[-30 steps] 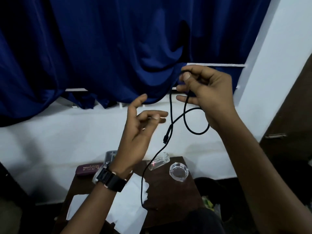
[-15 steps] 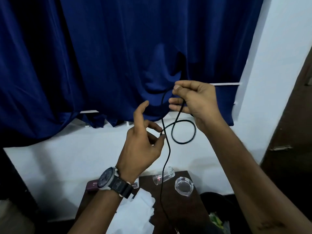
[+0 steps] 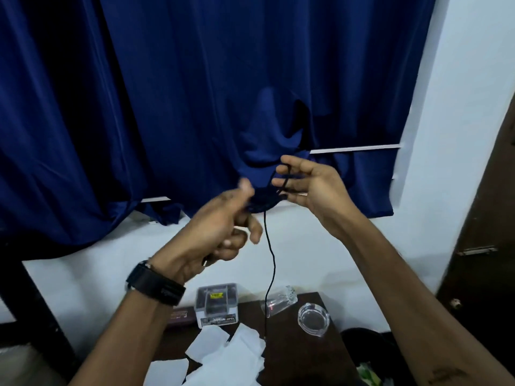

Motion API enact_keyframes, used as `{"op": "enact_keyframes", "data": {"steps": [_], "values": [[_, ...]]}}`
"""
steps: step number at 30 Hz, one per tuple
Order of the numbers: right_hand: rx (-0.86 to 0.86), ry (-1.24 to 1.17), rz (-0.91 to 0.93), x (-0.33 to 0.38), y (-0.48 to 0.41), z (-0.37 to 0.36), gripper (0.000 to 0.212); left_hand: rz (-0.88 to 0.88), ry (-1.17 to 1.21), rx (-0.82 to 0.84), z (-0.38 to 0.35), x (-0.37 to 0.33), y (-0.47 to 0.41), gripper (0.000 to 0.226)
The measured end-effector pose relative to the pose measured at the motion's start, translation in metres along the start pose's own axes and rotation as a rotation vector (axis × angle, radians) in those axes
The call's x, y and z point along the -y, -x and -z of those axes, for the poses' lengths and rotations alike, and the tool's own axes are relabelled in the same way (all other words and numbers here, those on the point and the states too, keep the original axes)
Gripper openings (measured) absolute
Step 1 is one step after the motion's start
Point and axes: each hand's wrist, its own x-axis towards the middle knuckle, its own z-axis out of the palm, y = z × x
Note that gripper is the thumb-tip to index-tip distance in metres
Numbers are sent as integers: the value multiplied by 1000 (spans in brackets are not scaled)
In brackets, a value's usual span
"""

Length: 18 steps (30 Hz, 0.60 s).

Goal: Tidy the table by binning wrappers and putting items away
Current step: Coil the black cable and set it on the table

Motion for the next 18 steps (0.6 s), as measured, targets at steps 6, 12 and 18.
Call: {"op": "enact_keyframes", "data": {"steps": [6, 12, 18], "values": [[-208, 407, 361, 0, -17, 8, 19, 89, -390, 52, 27, -25, 10, 57], [-78, 681, 303, 0, -31, -6, 26, -302, 425, 102, 30, -56, 14, 54], [236, 924, 185, -5, -22, -23, 25, -629, 504, -9, 39, -66, -26, 36]]}}
